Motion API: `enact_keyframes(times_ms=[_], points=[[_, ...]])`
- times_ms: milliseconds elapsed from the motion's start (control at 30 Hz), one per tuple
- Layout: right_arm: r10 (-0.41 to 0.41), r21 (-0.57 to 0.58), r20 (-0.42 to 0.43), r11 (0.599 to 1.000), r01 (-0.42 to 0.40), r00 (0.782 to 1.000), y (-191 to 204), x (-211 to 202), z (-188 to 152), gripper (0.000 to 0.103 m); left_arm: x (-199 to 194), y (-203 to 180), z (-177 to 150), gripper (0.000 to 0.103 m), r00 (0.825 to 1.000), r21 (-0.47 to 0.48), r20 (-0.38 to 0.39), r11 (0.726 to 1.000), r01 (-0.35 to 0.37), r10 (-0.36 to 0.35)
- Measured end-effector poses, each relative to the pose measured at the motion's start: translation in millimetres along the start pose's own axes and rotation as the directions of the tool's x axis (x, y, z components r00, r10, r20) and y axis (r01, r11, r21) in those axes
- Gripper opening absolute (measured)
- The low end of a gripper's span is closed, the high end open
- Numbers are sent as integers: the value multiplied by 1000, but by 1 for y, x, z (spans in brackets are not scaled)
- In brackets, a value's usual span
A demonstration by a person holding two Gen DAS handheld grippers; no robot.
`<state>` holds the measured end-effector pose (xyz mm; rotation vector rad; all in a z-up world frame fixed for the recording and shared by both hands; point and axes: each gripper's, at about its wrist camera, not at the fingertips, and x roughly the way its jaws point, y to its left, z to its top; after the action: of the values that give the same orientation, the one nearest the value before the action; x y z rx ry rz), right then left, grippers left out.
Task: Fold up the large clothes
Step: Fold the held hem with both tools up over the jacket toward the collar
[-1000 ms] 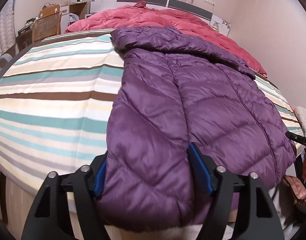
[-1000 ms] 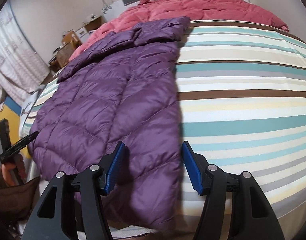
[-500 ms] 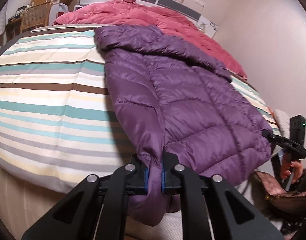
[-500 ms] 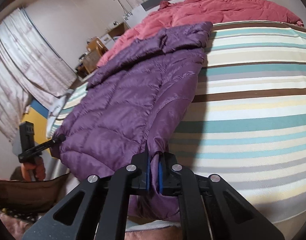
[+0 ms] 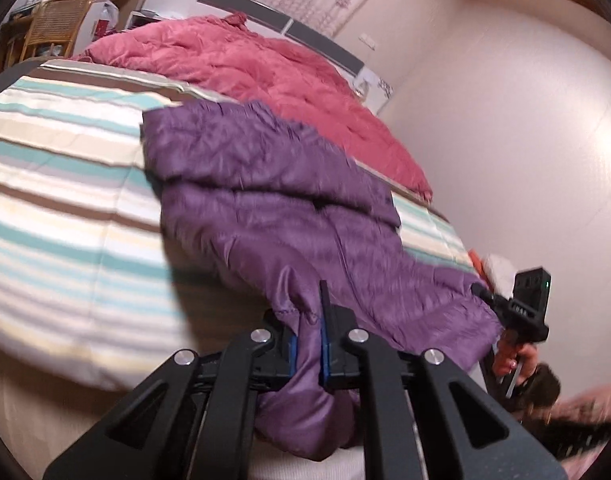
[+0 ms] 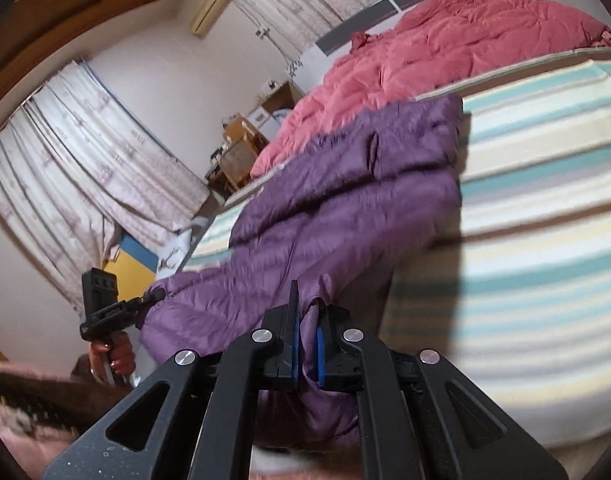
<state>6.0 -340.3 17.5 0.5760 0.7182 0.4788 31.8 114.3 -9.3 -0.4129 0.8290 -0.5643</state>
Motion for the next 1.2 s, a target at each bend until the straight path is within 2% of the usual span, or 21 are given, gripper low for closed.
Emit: enact_keyframes(times_ms=[200, 367, 600, 800, 867, 933, 1000, 1033, 1067, 1100, 1200], points=[[25, 82, 81, 996, -31, 996, -20, 28, 54, 6, 29, 18, 49, 8, 999, -46, 49, 999, -15, 18], [38, 175, 107, 983, -57, 993, -44, 51, 82, 6, 53, 35, 78, 9, 997, -108, 70, 994, -21, 29], [-1, 273, 88, 962, -24, 996, -75, 99, 108, 6, 102, 56, 111, 9, 996, -146, 29, 986, -83, 88], [-51, 337, 80, 941, 21, 996, -99, 126, 118, 8, 136, 76, 129, 14, 993, -191, 4, 975, -118, 121], [-61, 355, 75, 934, 31, 995, -105, 133, 119, 14, 142, 80, 132, 19, 991, -198, -2, 972, -129, 131], [-46, 377, 100, 926, 5, 994, -112, 135, 119, 24, 149, 83, 137, 34, 991, -208, -1, 969, -134, 137], [-17, 421, 141, 906, -44, 990, -121, 133, 118, 48, 150, 87, 140, 44, 992, -229, 19, 966, -117, 124], [-17, 432, 159, 900, -54, 987, -124, 130, 117, 56, 149, 90, 142, 51, 994, -247, 37, 964, -95, 107], [-35, 435, 185, 899, -50, 982, -126, 126, 117, 68, 148, 93, 144, 55, 994, -268, 55, 960, -75, 93], [-60, 428, 207, 903, -36, 976, -127, 122, 118, 75, 148, 96, 145, 61, 993, -283, 66, 957, -71, 93], [-87, 418, 226, 908, -16, 970, -130, 113, 121, 80, 143, 102, 149, 81, 984, -311, 115, 945, -98, 140]])
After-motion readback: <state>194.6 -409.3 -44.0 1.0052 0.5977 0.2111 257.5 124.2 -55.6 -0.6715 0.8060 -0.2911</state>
